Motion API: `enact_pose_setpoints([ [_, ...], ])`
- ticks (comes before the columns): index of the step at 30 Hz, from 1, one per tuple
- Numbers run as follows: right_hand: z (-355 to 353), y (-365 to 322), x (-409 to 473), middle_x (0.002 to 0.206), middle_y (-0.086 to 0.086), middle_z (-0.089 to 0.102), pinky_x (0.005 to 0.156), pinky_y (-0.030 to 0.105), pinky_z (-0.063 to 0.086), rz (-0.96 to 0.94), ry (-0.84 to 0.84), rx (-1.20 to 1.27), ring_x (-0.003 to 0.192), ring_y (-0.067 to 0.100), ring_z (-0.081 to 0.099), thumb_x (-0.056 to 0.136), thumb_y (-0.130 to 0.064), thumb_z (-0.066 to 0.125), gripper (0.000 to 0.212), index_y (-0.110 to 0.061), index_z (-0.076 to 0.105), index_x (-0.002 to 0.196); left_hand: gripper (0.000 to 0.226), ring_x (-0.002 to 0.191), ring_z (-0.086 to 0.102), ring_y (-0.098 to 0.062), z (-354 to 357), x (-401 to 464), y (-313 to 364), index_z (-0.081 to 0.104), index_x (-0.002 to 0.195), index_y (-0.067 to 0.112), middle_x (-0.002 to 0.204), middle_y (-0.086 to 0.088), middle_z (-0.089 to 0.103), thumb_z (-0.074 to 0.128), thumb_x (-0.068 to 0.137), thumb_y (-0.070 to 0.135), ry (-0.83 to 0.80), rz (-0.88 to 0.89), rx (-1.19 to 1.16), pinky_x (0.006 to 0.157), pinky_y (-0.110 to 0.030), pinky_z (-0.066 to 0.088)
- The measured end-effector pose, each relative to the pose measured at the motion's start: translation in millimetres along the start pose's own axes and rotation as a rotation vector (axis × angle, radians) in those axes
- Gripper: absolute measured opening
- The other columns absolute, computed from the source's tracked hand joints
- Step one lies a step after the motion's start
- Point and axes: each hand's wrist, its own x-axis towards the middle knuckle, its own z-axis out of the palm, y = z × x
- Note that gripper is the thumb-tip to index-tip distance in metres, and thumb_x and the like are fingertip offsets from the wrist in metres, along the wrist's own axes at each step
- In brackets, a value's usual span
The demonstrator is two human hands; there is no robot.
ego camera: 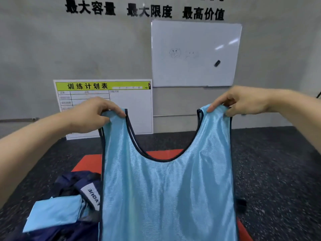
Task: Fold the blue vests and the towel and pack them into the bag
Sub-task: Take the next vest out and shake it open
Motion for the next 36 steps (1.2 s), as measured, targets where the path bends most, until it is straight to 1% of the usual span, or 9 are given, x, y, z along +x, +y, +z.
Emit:
enact_pose_setpoints([
  [3,39,32,39,0.119,-0.007,0.071,0.101,0.04,0.052,0.032,-0.07,-0.033,0.107,0.018,0.066,0.09,-0.008,0.072,0.048,-0.051,0.073,0.111,0.061,0.107,0.061,-0.008,47,22,-30,0.075,0.111,0.037,0.118,0.015,0.068,0.051,0.083,-0.012,-0.068,-0.032,0.002,0.081,-0.011,0.044],
  [5,64,52,64,0.119,-0.008,0.071,0.103,0.04,0.05,0.053,-0.108,-0.031,0.107,0.016,0.066,0.089,-0.006,0.073,0.05,-0.051,0.073,0.112,0.061,0.106,0.061,-0.007,78,37,-52,0.074,0.113,0.038,0.118,0.015,0.067,0.052,0.084,-0.011,-0.106,-0.05,-0.001,0.081,-0.012,0.045],
  [11,148,110,153,0.106,-0.02,0.067,0.074,0.01,0.045,0.06,-0.177,-0.046,0.087,0.0,0.062,0.087,0.001,0.067,0.051,-0.043,0.074,0.112,0.061,0.113,0.061,-0.011,181,87,-127,0.074,0.115,0.033,0.121,0.016,0.067,0.051,0.08,-0.011,-0.217,-0.085,0.056,0.099,-0.032,0.049],
  [15,222,154,216,0.099,-0.019,0.061,0.068,0.008,0.038,0.074,-0.289,-0.125,0.08,-0.001,0.055,0.086,0.003,0.065,0.053,-0.039,0.073,0.116,0.066,0.125,0.057,-0.013,265,118,-177,0.073,0.121,0.026,0.129,0.012,0.066,0.048,0.074,-0.013,-0.322,-0.091,0.148,0.107,-0.03,0.043],
  [23,344,232,333,0.144,0.004,0.055,0.099,0.029,0.042,0.156,-0.291,-0.347,0.131,0.029,0.052,0.091,0.0,0.047,0.06,-0.031,0.057,0.141,0.066,0.138,0.045,-0.024,400,190,-265,0.05,0.147,0.026,0.153,0.001,0.047,0.05,0.085,0.001,-0.521,-0.179,0.368,0.111,-0.036,0.038],
  [26,377,248,361,0.167,0.005,0.02,0.118,0.048,0.033,0.204,-0.225,-0.413,0.147,0.035,0.032,0.095,-0.012,0.049,0.071,-0.029,0.027,0.16,0.063,0.154,0.013,-0.029,421,206,-268,0.022,0.159,0.02,0.17,-0.004,0.005,0.041,0.099,0.018,-0.505,-0.273,0.544,0.122,-0.045,0.021],
  [28,404,245,360,0.17,0.007,0.01,0.123,0.046,0.024,0.188,-0.125,-0.387,0.154,0.032,0.02,0.099,-0.022,0.052,0.073,-0.027,0.017,0.163,0.066,0.157,0.0,-0.025,440,205,-256,0.013,0.161,0.015,0.17,-0.006,-0.004,0.04,0.101,0.025,-0.471,-0.277,0.56,0.125,-0.043,0.012],
  [32,488,202,318,0.166,0.015,0.026,0.123,0.05,0.024,0.017,0.044,-0.123,0.153,0.035,0.026,0.104,-0.028,0.043,0.058,-0.009,0.033,0.158,0.068,0.156,0.008,-0.029,505,155,-216,0.021,0.159,0.005,0.169,-0.013,0.012,0.021,0.099,0.038,-0.364,-0.178,0.325,0.125,-0.044,0.014],
  [36,553,146,288,0.17,0.005,0.014,0.127,0.048,0.013,-0.001,-0.094,-0.064,0.158,0.025,0.01,0.095,-0.047,0.0,0.079,-0.011,0.022,0.162,0.082,0.155,0.016,-0.028,554,101,-181,0.025,0.157,0.002,0.166,-0.015,0.021,0.0,0.092,0.045,-0.332,-0.234,0.132,0.126,-0.044,0.014],
])
